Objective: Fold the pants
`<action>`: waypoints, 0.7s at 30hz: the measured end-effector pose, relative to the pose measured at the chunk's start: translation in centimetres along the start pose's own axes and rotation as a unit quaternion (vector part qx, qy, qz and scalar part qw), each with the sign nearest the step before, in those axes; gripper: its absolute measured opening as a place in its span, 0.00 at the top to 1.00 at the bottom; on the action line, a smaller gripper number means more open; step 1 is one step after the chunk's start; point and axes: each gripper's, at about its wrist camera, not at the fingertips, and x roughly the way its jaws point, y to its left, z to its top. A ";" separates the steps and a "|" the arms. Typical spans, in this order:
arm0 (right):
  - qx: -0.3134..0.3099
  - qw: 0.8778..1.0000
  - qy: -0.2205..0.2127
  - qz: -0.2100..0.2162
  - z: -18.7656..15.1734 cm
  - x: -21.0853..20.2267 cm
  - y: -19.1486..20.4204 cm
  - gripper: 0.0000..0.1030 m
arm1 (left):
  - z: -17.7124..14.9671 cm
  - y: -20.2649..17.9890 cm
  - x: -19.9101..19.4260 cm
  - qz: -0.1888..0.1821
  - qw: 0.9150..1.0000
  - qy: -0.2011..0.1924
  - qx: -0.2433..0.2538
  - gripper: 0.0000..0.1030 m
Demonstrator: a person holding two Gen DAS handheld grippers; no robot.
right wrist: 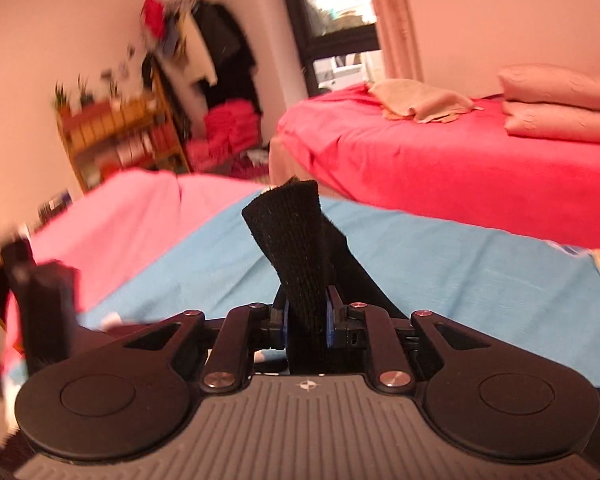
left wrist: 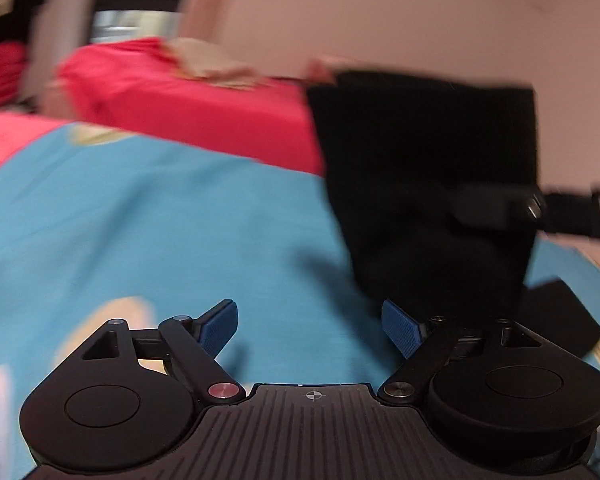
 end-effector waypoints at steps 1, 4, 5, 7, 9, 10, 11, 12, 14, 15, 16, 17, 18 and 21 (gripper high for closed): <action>0.005 1.000 -0.010 -0.002 0.2 -1.0 -0.7 0.81 | 0.4 -1.8 1.0 -0.016 1.000 0.007 0.015 0.00; 0.016 0.999 -0.036 -0.035 0.9 -3.9 -3.4 0.81 | 1.9 -7.0 3.2 -0.031 0.998 0.009 0.057 0.00; 0.022 0.998 -0.047 -0.047 1.2 -4.9 -4.7 0.81 | 2.5 -8.8 3.7 -0.040 0.997 0.008 0.072 0.00; 0.040 0.994 -0.070 -0.070 1.4 -7.2 -7.5 0.81 | 3.1 -11.9 4.4 -0.058 0.993 0.002 0.103 0.00; 0.072 0.989 -0.091 -0.094 0.3 -10.4 -10.3 0.81 | 3.2 -14.7 5.3 -0.077 0.989 0.005 0.130 0.00; 0.089 0.985 -0.098 -0.109 -0.6 -11.6 -11.9 0.81 | 2.8 -16.0 6.0 -0.084 0.986 0.009 0.143 0.00; 0.109 0.981 -0.100 -0.127 -1.8 -12.6 -13.5 0.81 | 2.3 -17.1 6.8 -0.086 0.984 0.016 0.155 0.00; 0.131 0.976 -0.093 -0.146 -3.2 -13.3 -15.3 0.81 | 1.6 -17.8 7.6 -0.087 0.983 0.025 0.162 0.00; 0.175 0.965 -0.058 -0.184 -6.5 -13.1 -18.9 0.72 | 0.3 -18.3 9.1 -0.088 0.982 0.049 0.158 0.00; 0.196 0.961 -0.035 -0.194 -8.3 -12.8 -20.5 0.69 | -0.3 -18.4 9.4 -0.088 0.982 0.052 0.158 0.00; 0.226 0.956 -0.026 -0.186 -9.8 -12.8 -22.0 0.68 | -0.8 -18.6 9.5 -0.084 0.982 0.050 0.162 0.00; 0.253 0.954 -0.046 -0.153 -10.8 -13.2 -23.1 0.65 | -1.3 -18.9 9.3 -0.077 0.981 0.043 0.171 0.00; 0.277 0.950 -0.067 -0.128 -11.3 -13.8 -23.9 0.61 | -1.6 -19.3 9.1 -0.069 0.980 0.037 0.181 0.00; 0.318 0.937 -0.100 -0.102 -10.6 -14.6 -25.4 0.34 | -1.5 -19.7 8.8 -0.063 0.979 0.036 0.189 0.00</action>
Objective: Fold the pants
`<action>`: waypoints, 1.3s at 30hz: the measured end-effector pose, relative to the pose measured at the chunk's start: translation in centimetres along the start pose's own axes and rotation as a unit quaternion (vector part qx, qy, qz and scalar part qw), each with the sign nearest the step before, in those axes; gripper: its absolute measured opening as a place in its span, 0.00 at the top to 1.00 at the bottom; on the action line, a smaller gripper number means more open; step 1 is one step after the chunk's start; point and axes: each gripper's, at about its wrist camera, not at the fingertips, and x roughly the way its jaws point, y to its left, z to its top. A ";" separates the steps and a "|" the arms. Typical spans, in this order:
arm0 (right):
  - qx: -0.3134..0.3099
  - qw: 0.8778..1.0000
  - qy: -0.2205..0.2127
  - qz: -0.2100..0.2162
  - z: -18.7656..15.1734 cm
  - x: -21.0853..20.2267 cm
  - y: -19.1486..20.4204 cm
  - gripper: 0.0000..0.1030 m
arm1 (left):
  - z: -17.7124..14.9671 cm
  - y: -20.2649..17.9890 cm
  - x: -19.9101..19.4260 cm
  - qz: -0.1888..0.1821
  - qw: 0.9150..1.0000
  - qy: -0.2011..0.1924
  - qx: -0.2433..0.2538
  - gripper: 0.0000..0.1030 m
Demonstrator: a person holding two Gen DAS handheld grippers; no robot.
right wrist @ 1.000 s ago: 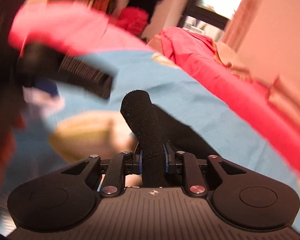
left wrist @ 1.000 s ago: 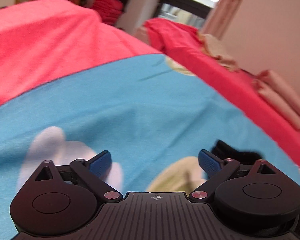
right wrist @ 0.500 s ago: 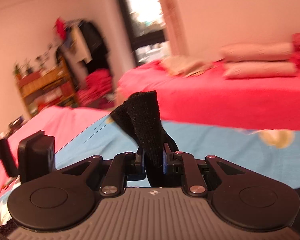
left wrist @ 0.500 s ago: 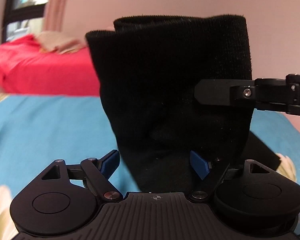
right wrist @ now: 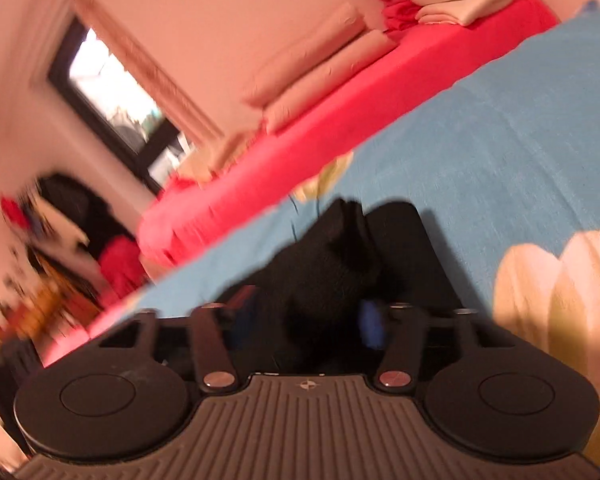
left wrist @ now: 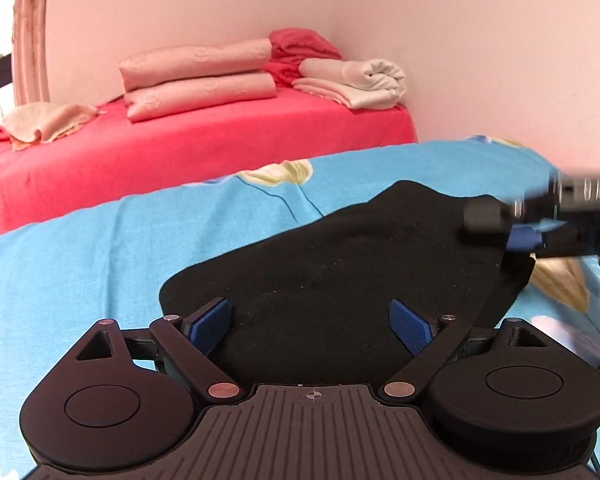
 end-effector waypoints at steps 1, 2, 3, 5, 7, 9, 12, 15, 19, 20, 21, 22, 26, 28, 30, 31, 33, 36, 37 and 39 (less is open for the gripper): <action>0.009 1.000 0.000 0.002 0.7 0.4 0.1 0.31 | 0.1 0.0 -0.1 -0.002 1.000 -0.001 -0.003 0.00; 0.010 1.000 0.000 -0.004 1.0 0.9 0.3 0.31 | 0.2 0.4 -0.1 -0.006 1.000 -0.002 -0.007 0.00; 0.003 1.000 0.005 -0.014 0.9 1.7 0.8 0.33 | 0.2 1.0 -0.2 -0.009 1.000 -0.002 -0.012 0.00; -0.029 0.997 0.016 -0.065 1.0 3.0 1.5 0.79 | -0.1 1.0 -0.1 -0.006 1.000 0.000 -0.019 0.00; -0.052 0.996 0.005 -0.069 -0.1 1.8 2.4 0.79 | -0.2 0.8 -0.8 -0.011 1.000 -0.003 -0.019 0.00; -0.079 0.995 -0.022 -0.052 -0.6 -0.7 3.1 0.79 | -0.7 0.6 -1.7 -0.027 0.999 -0.015 -0.012 0.00; -0.085 0.991 0.005 -0.099 -1.4 0.0 1.6 0.75 | -1.0 0.3 -2.1 -0.039 0.999 -0.016 -0.009 0.00; -0.061 0.993 -0.024 -0.095 -1.1 -0.9 1.5 0.67 | -1.1 -0.5 -2.4 -0.022 1.000 -0.011 0.013 0.00; -0.202 0.960 -0.118 -0.157 -2.4 -1.1 6.5 0.31 | -1.1 -0.2 -2.3 -0.019 1.000 -0.007 0.006 0.00; -0.232 0.956 -0.105 -0.145 -2.7 -0.2 7.7 0.31 | -1.1 -0.2 -2.2 -0.019 1.000 -0.007 0.001 0.00; -0.259 0.953 -0.089 -0.131 -3.3 0.7 8.6 0.32 | -1.0 -0.1 -2.1 -0.018 1.000 -0.007 -0.004 0.00; -0.285 0.948 -0.077 -0.118 -3.8 1.7 9.4 0.33 | -1.1 -0.2 -2.0 -0.016 1.000 -0.006 -0.005 0.00; -0.345 0.921 -0.019 -0.178 -4.7 6.2 9.5 0.32 | -1.0 -0.8 -1.9 -0.002 1.000 -0.001 0.009 0.00; -0.300 0.934 -0.006 -0.194 -3.8 6.3 7.5 0.20 | -0.9 -0.8 -2.0 -0.002 1.000 0.002 0.014 0.00; -0.244 0.951 -0.005 -0.189 -2.8 5.5 5.6 0.15 | -0.8 -0.7 -2.1 -0.003 1.000 0.004 0.015 0.00; -0.225 0.957 0.000 -0.183 -2.7 4.9 4.7 0.14 | -0.8 -0.6 -2.2 -0.001 1.000 0.006 0.017 0.00; -0.190 0.966 0.019 -0.173 -2.5 4.4 3.4 0.13 | -0.6 -0.6 -2.4 0.007 1.000 0.012 0.018 0.00; -0.106 0.982 0.046 -0.149 -1.5 2.6 1.0 0.08 | -0.5 0.1 -3.3 0.014 1.000 0.022 0.006 0.00; -0.072 0.987 0.058 -0.133 -1.0 2.2 0.2 0.08 | -0.4 0.7 -3.8 0.006 1.000 0.023 -0.006 0.00; -0.014 0.992 0.078 -0.093 -0.2 1.4 -1.5 0.06 | -0.4 2.6 -4.7 -0.013 0.998 0.029 -0.048 0.00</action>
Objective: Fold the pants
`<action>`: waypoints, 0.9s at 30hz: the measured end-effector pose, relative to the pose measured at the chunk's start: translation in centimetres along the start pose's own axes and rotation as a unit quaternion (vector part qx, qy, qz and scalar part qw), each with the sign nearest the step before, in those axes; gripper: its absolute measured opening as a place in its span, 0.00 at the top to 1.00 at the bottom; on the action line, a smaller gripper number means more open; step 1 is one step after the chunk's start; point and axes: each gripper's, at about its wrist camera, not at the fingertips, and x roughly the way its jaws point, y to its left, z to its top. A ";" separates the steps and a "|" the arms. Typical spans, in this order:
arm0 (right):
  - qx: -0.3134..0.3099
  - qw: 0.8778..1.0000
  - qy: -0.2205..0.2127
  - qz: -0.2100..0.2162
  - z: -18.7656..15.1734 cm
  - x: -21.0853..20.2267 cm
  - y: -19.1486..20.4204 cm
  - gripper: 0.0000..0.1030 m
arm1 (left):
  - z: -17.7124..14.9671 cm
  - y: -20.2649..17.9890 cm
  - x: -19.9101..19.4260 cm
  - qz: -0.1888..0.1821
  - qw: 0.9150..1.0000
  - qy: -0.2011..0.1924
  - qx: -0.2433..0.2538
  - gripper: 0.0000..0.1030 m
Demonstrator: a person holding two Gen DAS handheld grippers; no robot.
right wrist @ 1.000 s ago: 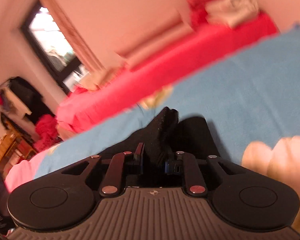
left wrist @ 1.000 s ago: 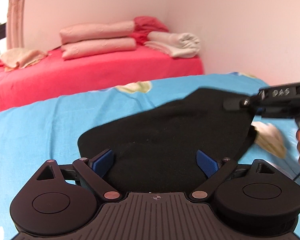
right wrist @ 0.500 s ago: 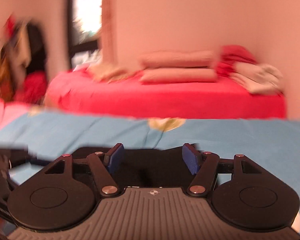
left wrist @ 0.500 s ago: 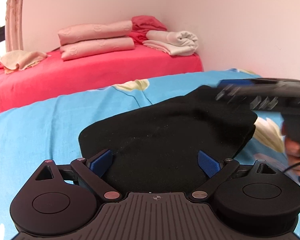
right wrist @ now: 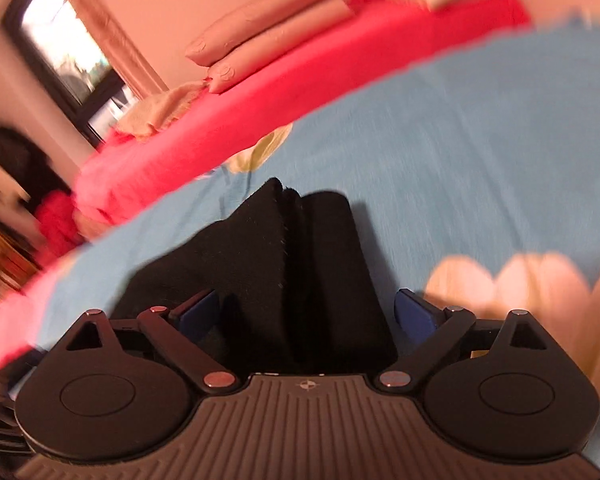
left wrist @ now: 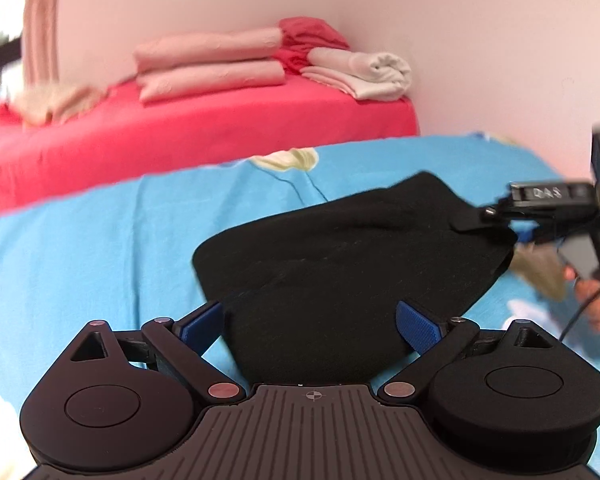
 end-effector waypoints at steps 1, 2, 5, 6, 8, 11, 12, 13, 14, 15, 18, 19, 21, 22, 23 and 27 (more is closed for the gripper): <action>0.022 1.000 0.012 0.016 0.4 -0.3 -0.5 0.05 | 0.1 0.9 -0.1 -0.006 1.000 0.007 -0.022 0.00; 0.037 0.999 0.022 0.028 0.5 -0.6 -1.0 0.05 | 0.2 2.0 0.0 -0.013 0.999 0.014 -0.047 0.00; 0.045 0.997 0.039 0.046 1.0 -0.7 -1.7 0.04 | 0.3 4.1 1.4 -0.028 0.994 0.043 -0.095 0.00; 0.041 0.997 0.045 0.049 1.1 -0.6 -1.7 0.03 | 0.2 4.6 2.2 -0.036 0.992 0.054 -0.110 0.00; 0.025 0.997 0.048 0.048 1.0 -0.3 -1.2 0.02 | 0.1 5.5 3.8 -0.065 0.985 0.071 -0.146 0.00; -0.003 0.998 0.046 0.045 0.9 0.1 -0.5 0.02 | 0.1 5.9 5.9 -0.106 0.973 0.087 -0.185 0.00; -0.007 0.998 0.044 0.043 0.7 0.2 -0.2 0.03 | 0.1 5.9 6.5 -0.119 0.970 0.092 -0.193 0.00; -0.009 0.998 0.039 0.040 0.6 0.4 0.1 0.06 | 0.0 5.8 6.8 -0.123 0.969 0.086 -0.198 0.00; -0.015 0.999 0.031 0.026 0.4 0.5 0.4 0.13 | 0.0 5.5 6.8 -0.122 0.969 0.079 -0.198 0.00; -0.028 0.999 0.022 0.008 0.2 0.4 1.0 0.18 | 0.0 5.1 6.9 -0.118 0.970 0.077 -0.197 0.00; -0.059 0.998 0.007 0.000 -0.8 -0.7 2.7 0.46 | 0.2 4.4 5.2 -0.119 0.972 0.059 -0.194 0.00; -0.062 0.998 0.001 0.000 -0.9 -1.5 3.2 0.49 | 0.4 4.1 4.3 -0.122 0.972 0.049 -0.192 0.00; -0.062 0.998 -0.004 0.013 -1.2 -3.1 4.0 0.50 | 0.8 3.6 2.1 -0.128 0.973 0.042 -0.189 0.00; -0.066 0.998 -0.003 0.022 -1.4 -4.0 4.6 0.51 | 0.9 3.2 0.9 -0.128 0.974 0.039 -0.183 0.00; -0.071 0.997 -0.004 0.033 -1.7 -5.1 5.2 0.51 | 0.9 2.6 -0.4 -0.123 0.977 0.034 -0.170 0.00; -0.097 0.994 -0.009 0.057 -3.7 -9.8 7.4 0.51 | 0.0 0.4 -5.7 -0.097 0.987 0.024 -0.129 0.00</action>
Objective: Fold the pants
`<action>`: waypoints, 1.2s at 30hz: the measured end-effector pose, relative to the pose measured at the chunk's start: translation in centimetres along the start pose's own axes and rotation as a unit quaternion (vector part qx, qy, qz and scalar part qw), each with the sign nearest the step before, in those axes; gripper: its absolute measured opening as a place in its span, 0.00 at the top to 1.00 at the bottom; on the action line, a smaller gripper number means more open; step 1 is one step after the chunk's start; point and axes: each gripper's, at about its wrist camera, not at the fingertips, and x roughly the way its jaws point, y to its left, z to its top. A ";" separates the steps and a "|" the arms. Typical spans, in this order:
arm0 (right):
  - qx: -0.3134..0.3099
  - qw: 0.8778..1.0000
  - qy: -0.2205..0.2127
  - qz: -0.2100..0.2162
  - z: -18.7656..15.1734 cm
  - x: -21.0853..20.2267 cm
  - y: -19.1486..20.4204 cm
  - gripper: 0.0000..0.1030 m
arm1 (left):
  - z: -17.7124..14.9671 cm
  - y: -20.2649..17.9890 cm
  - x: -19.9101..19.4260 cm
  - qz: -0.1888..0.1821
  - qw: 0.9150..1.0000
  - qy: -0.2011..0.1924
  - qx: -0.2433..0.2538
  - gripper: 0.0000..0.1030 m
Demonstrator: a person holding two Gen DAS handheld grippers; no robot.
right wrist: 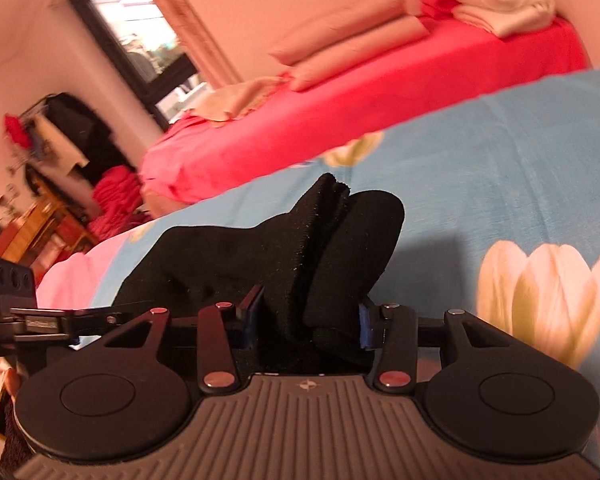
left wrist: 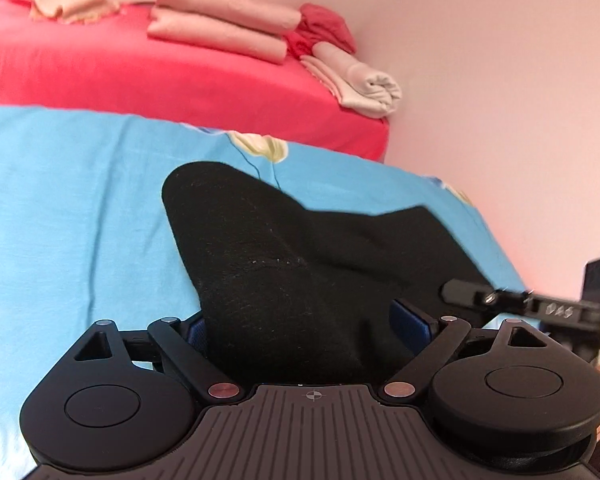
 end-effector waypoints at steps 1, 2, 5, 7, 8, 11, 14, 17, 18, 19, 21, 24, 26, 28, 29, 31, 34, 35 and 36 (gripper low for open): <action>-0.003 1.000 -0.002 0.007 -0.5 -1.2 0.5 0.51 | -0.7 -0.6 -1.0 0.002 1.000 -0.003 0.008 0.00; -0.002 1.000 -0.002 0.013 -1.0 -2.3 0.8 0.51 | -1.5 -1.1 -1.8 0.007 1.000 -0.006 0.015 0.00; 0.013 1.000 0.006 0.027 -3.4 -4.4 1.1 0.50 | -4.7 -1.6 -3.2 0.008 1.000 -0.003 0.016 0.00; 0.024 0.999 0.028 0.021 -5.6 -4.5 0.2 0.48 | -7.0 -0.9 -2.7 0.011 1.000 0.017 0.007 0.00; 0.026 0.999 0.044 0.009 -6.8 -3.9 -0.4 0.45 | -8.0 -0.4 -2.0 0.019 0.999 0.031 0.001 0.00; 0.018 0.996 0.069 -0.052 -9.1 -2.6 -1.4 0.28 | -10.5 1.0 -0.6 0.063 0.997 0.052 -0.014 0.00; -0.006 0.997 0.032 -0.063 -8.6 -4.1 -0.2 0.27 | -10.6 0.8 -1.9 0.073 0.997 0.032 -0.013 0.00; -0.069 0.994 0.008 -0.084 -8.4 -4.6 2.2 0.20 | -10.6 -0.7 -3.5 0.108 0.994 0.008 0.023 0.00; -0.087 0.992 0.011 -0.089 -8.6 -4.3 2.8 0.20 | -10.8 -1.1 -3.6 0.123 0.992 0.003 0.037 0.00; -0.105 0.990 0.021 -0.097 -9.0 -3.7 3.0 0.20 | -11.2 -1.4 -3.6 0.132 0.990 0.001 0.047 0.00; -0.130 0.982 0.045 -0.130 -10.4 -2.7 2.7 0.20 | -11.7 -1.2 -3.6 0.144 0.988 0.005 0.048 0.00; -0.083 0.991 0.039 -0.101 -10.7 -4.3 0.2 0.17 | -12.0 -0.9 -4.7 0.139 0.990 0.006 0.024 0.00; -0.068 0.991 0.035 -0.106 -10.5 -5.9 -0.7 0.16 | -11.8 -1.5 -5.9 0.151 0.988 0.003 0.024 0.00; -0.105 0.982 0.027 -0.153 -10.6 -7.2 -0.2 0.13 | -11.8 -2.5 -7.1 0.176 0.984 -0.003 0.032 0.00; -0.135 0.971 0.021 -0.197 -10.6 -7.7 0.4 0.13 | -11.9 -3.1 -7.7 0.196 0.980 -0.008 0.040 0.00; -0.206 0.938 0.010 -0.279 -11.3 -8.7 1.6 0.12 | -12.2 -4.4 -8.9 0.238 0.969 -0.020 0.064 0.00; -0.259 0.914 -0.002 -0.312 -12.2 -10.3 2.7 0.09 | -13.1 -5.3 -9.9 0.283 0.955 -0.023 0.078 0.00; -0.263 0.917 -0.005 -0.301 -12.5 -10.8 3.1 0.07 | -13.4 -5.2 -9.9 0.287 0.955 -0.018 0.075 0.00; -0.263 0.922 -0.007 -0.284 -12.7 -11.2 3.6 0.07 | -13.4 -5.0 -9.8 0.286 0.956 -0.015 0.069 0.00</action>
